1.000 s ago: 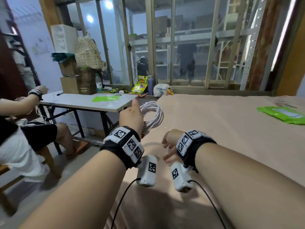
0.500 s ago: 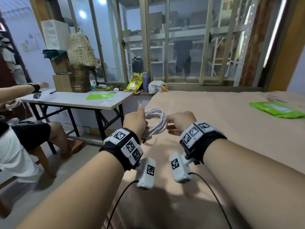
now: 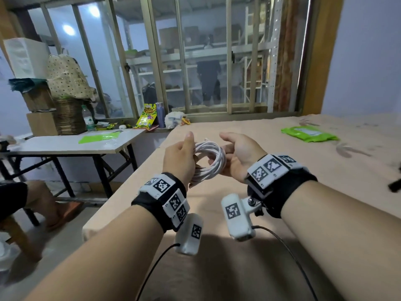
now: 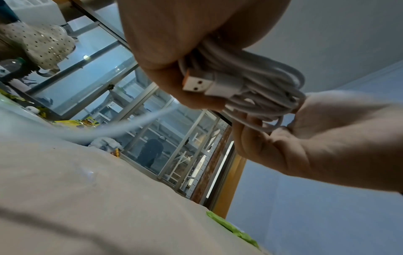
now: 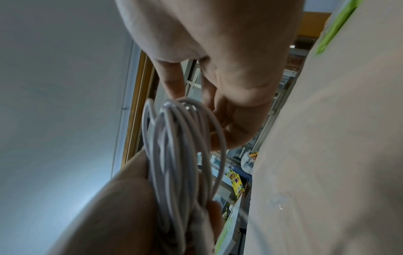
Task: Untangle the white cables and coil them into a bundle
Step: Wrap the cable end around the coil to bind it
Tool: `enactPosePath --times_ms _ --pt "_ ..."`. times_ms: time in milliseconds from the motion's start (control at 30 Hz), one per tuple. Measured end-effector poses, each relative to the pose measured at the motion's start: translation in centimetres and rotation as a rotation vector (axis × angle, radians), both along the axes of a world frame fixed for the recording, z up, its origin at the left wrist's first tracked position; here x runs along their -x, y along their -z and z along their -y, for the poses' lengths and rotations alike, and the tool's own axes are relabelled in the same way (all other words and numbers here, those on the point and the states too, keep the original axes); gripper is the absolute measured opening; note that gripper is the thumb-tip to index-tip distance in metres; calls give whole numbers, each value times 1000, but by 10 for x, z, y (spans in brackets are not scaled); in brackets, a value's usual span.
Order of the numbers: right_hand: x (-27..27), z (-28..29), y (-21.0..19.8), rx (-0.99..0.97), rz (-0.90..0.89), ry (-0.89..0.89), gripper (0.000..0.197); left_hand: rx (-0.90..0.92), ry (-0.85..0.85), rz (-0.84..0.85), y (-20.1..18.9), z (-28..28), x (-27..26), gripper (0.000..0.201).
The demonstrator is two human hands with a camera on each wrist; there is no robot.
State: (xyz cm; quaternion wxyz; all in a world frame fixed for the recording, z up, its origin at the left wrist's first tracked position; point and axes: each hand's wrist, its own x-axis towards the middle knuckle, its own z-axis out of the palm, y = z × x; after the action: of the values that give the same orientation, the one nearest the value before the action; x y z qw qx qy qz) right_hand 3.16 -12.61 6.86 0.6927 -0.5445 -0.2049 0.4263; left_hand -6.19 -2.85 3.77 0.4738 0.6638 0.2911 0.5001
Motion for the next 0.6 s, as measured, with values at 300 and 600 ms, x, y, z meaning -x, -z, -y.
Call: enactPosePath --times_ms 300,600 --pt "-2 32 13 -65 -75 -37 30 -72 -40 -140 15 31 -15 67" --pt "-6 22 27 -42 0 32 23 125 -7 -261 24 24 -24 60"
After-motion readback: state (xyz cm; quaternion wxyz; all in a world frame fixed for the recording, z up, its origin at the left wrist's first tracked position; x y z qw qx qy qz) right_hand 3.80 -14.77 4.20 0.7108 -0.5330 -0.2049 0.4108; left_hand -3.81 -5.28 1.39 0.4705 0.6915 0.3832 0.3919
